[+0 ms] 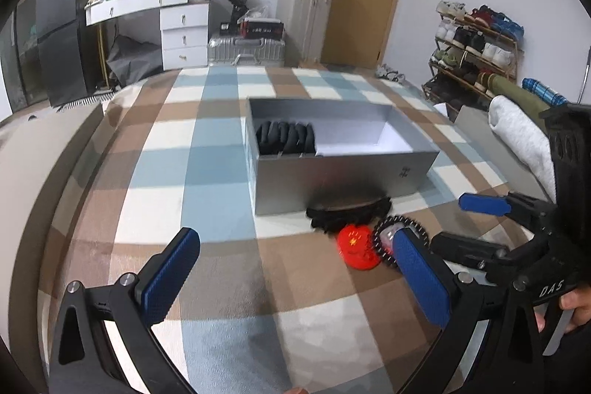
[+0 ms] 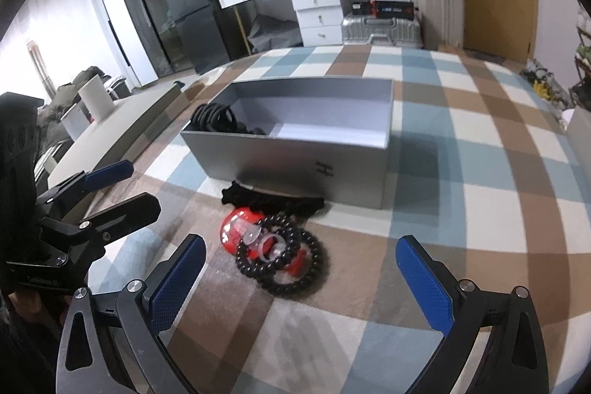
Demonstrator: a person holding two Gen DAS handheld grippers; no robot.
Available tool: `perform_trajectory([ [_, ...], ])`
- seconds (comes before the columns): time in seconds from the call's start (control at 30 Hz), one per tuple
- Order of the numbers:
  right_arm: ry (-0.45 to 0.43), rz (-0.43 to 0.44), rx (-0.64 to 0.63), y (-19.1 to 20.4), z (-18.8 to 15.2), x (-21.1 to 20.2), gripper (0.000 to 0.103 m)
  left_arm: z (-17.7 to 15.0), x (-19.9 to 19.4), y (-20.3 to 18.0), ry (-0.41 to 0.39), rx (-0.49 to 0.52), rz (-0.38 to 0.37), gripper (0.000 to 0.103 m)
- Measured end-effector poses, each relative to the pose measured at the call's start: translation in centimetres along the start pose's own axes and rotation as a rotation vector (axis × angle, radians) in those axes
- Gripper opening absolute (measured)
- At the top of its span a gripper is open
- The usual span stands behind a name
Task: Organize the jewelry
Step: 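Move the right tool to the black coiled bracelet beside the box and grasp it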
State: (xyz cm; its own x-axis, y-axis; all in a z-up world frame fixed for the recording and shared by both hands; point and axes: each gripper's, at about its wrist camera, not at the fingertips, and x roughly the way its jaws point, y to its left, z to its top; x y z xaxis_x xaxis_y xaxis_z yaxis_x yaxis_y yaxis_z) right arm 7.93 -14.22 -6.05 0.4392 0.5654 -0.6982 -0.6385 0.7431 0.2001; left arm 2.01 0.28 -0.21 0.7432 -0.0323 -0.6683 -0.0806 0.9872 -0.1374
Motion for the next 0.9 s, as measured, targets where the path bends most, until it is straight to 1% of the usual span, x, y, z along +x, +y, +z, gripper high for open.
perform_trajectory([
  [0.13, 0.011, -0.009, 0.004, 0.0, -0.2, 0.2, 0.103, -0.3, 0.1, 0.3, 0.016, -0.013, 0.003, 0.102],
  [0.33, 0.017, -0.027, 0.006, -0.2, -0.3, 0.3, 0.103, -0.3, -0.2, 0.5, 0.011, -0.021, 0.008, 0.102],
  [0.4, 0.038, -0.032, 0.013, -0.3, -0.4, 0.5, 0.103, -0.3, -0.4, 0.5, 0.000, -0.023, 0.008, 0.102],
  [0.5, 0.053, -0.024, 0.022, -0.5, -0.5, 0.9, 0.103, -0.2, -0.4, 0.6, -0.004, -0.021, 0.008, 0.102],
  [0.6, 0.046, -0.022, 0.026, -0.4, -0.6, 1.0, 0.102, -0.3, -0.2, 0.7, 0.002, -0.023, 0.009, 0.102],
  [0.67, 0.051, -0.012, 0.013, 0.0, -0.8, 1.2, 0.102, -0.3, -0.2, 0.7, 0.001, -0.019, 0.011, 0.102],
  [0.73, 0.061, -0.020, -0.014, 0.6, -0.9, 1.6, 0.100, -0.3, -0.2, 0.8, 0.004, -0.021, 0.011, 0.102],
  [0.83, 0.079, -0.026, -0.043, 1.0, -1.1, 2.0, 0.093, -0.3, 0.0, 0.9, 0.013, -0.026, 0.009, 0.102],
  [0.9, 0.087, -0.007, -0.043, 0.9, -1.1, 2.0, 0.078, -0.4, 0.1, 0.9, 0.014, -0.024, 0.010, 0.102],
])
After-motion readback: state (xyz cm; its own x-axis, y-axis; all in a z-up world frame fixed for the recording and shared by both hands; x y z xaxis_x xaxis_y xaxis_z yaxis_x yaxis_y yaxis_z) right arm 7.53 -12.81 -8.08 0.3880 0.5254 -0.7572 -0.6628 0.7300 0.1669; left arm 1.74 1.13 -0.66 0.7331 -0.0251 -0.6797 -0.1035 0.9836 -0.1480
